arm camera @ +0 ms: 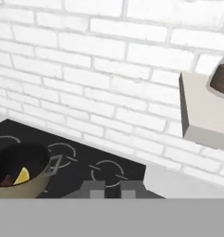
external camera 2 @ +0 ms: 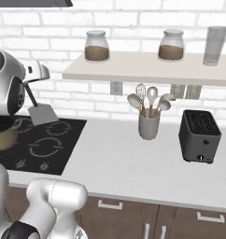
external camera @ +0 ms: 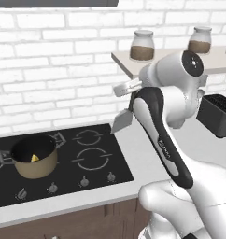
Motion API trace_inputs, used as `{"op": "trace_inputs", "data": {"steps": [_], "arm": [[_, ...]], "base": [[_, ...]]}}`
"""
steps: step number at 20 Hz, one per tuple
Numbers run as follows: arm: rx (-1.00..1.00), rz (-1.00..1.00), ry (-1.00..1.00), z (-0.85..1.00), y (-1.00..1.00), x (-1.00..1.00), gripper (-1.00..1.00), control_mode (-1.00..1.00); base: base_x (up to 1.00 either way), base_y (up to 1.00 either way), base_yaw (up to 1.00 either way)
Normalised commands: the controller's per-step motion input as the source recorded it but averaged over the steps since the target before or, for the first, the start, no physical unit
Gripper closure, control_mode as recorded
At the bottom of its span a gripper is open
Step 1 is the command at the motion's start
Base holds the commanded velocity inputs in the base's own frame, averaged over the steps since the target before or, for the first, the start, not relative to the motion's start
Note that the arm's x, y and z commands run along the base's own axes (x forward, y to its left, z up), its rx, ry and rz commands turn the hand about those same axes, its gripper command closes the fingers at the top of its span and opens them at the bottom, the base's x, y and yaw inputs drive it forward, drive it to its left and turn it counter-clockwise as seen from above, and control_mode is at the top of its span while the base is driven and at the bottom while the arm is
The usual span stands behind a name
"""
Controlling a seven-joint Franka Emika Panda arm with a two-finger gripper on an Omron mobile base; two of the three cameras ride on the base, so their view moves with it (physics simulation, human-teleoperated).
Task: Put the potato and lemon wedge in the pot. Retrieve the spatula and lightly stir the vegetables in the pot.
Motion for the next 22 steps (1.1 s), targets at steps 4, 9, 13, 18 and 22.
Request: {"op": "trace_inputs", "data": {"steps": [4,9,13,18,22], "arm": [[0.00,0.00,0.00,0.00,0.00,0.00,1.00,1.00],[0.00,0.00,0.00,0.00,0.00,0.00,1.00,1.00],[0.00,0.00,0.00,0.00,0.00,0.00,1.00,1.00],[0.00,0.00,0.00,0.00,0.00,0.00,1.00,1.00],[0.00,-0.03,0.00,0.00,0.00,0.46,1.00,-1.00]], "base": [[-0.15,0.92,-0.04],[-0.14,1.00,-0.06],[-0.03,1.00,-0.05],[0.13,0.41,-0.05],[0.16,0.02,-0.02]]}}
